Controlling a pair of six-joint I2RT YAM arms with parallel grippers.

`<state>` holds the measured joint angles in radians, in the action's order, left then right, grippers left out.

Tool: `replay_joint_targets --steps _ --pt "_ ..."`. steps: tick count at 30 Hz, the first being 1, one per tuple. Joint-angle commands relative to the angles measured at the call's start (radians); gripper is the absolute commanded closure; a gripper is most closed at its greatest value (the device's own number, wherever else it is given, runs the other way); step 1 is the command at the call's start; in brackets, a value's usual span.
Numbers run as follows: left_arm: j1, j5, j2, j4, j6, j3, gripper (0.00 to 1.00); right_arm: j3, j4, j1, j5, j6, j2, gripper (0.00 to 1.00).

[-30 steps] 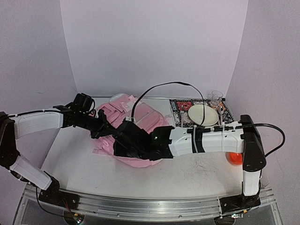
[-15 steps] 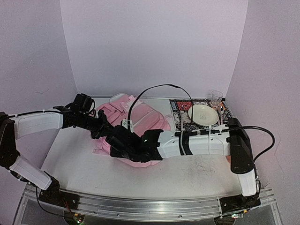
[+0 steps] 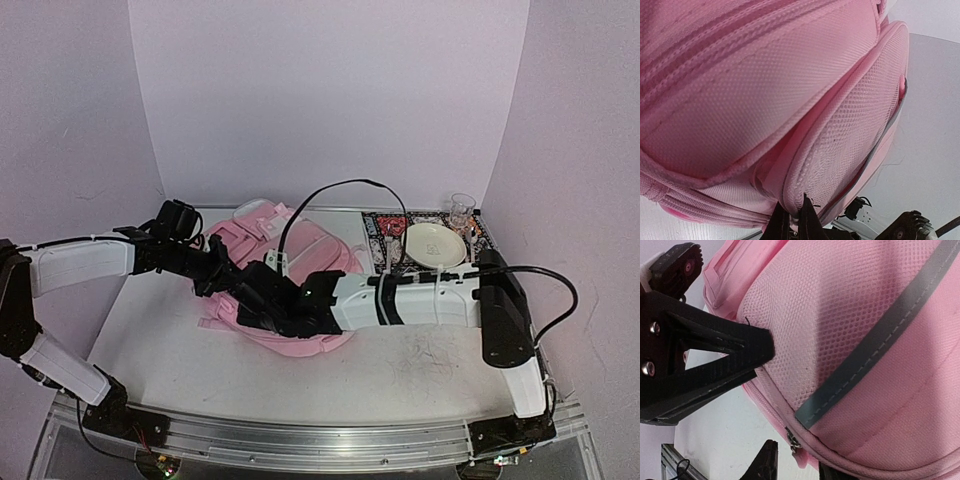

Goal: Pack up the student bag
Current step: Grab the upper front pocket of the student bag, then zip the upper front pocket of the student bag.

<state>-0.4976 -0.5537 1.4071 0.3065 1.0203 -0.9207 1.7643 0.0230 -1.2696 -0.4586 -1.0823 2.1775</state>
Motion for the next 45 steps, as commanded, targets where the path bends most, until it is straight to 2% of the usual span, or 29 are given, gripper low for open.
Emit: replay_joint_targets --steps 1,4,11,18,22,34,42,45 --pt "-0.013 -0.027 -0.04 -0.087 -0.014 -0.008 1.0 0.048 0.015 0.005 0.012 0.007 0.049 0.72" --pt "-0.013 -0.027 -0.04 -0.087 -0.014 -0.006 1.0 0.043 0.015 0.006 0.012 0.01 0.052 0.78" --pt "-0.013 0.01 -0.037 -0.086 -0.04 -0.007 1.0 -0.045 0.015 0.009 0.005 0.0 0.002 1.0" --pt "0.007 0.09 -0.034 -0.027 -0.112 -0.024 1.0 -0.147 0.015 0.009 -0.004 0.031 -0.094 1.0" --pt "0.031 0.181 -0.034 0.037 -0.184 -0.047 1.0 -0.224 0.015 0.009 0.007 0.073 -0.166 1.0" --pt "0.147 0.358 -0.022 0.185 -0.379 -0.108 1.0 -0.408 0.03 0.011 0.015 0.229 -0.359 1.0" --pt "0.201 0.512 -0.016 0.284 -0.489 -0.158 1.0 -0.395 0.041 0.067 0.038 0.369 -0.384 1.0" --pt "0.215 0.51 -0.019 0.297 -0.497 -0.175 1.0 -0.338 0.04 0.074 0.098 0.454 -0.356 1.0"
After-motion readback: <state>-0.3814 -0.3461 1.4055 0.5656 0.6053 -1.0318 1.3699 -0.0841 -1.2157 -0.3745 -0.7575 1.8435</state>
